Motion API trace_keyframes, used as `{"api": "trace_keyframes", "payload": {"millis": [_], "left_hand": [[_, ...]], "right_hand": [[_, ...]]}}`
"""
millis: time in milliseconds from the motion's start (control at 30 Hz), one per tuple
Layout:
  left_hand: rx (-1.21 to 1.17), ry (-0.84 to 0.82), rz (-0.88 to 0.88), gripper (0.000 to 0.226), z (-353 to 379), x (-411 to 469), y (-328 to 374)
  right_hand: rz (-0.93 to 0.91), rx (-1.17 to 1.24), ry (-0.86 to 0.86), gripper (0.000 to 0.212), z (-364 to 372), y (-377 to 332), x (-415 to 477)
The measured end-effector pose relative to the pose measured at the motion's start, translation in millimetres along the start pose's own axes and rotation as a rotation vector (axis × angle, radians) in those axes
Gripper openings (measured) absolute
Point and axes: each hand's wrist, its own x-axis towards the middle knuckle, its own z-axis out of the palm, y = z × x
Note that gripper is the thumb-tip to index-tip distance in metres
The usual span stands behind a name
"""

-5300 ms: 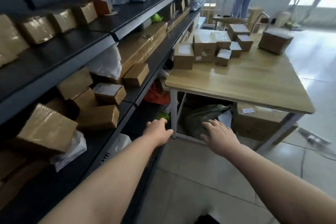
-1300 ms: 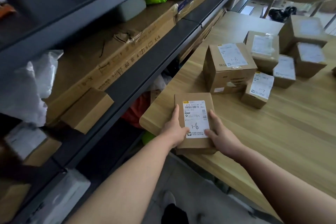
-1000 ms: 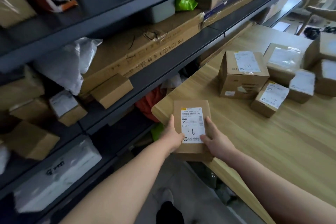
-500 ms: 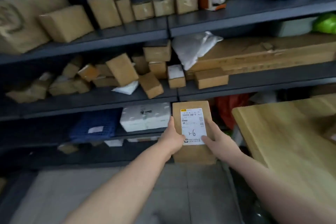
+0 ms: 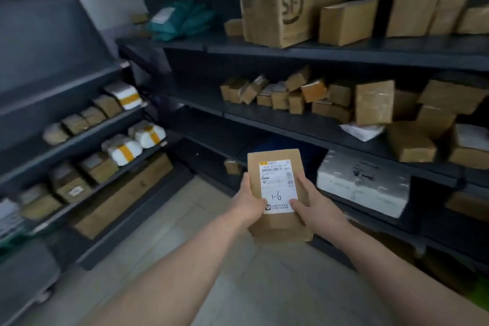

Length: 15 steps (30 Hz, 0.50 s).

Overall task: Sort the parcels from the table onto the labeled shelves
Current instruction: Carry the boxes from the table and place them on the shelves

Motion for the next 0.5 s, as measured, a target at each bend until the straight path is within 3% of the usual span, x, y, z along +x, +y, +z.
{"api": "trace_keyframes", "payload": {"millis": [267, 500], "left_hand": [[-0.069, 0.229, -0.068, 0.080, -169.2, 25.0, -78.2], [-0.175, 0.365, -0.170, 0.087, -268.9, 36.5, -133.9]], "right_hand": [[-0.171, -0.035, -0.113, 0.071, 118.7, -143.5, 56.6], [-0.309, -0.080, -0.226, 0.070, 195.7, -233.9, 93.4]]}}
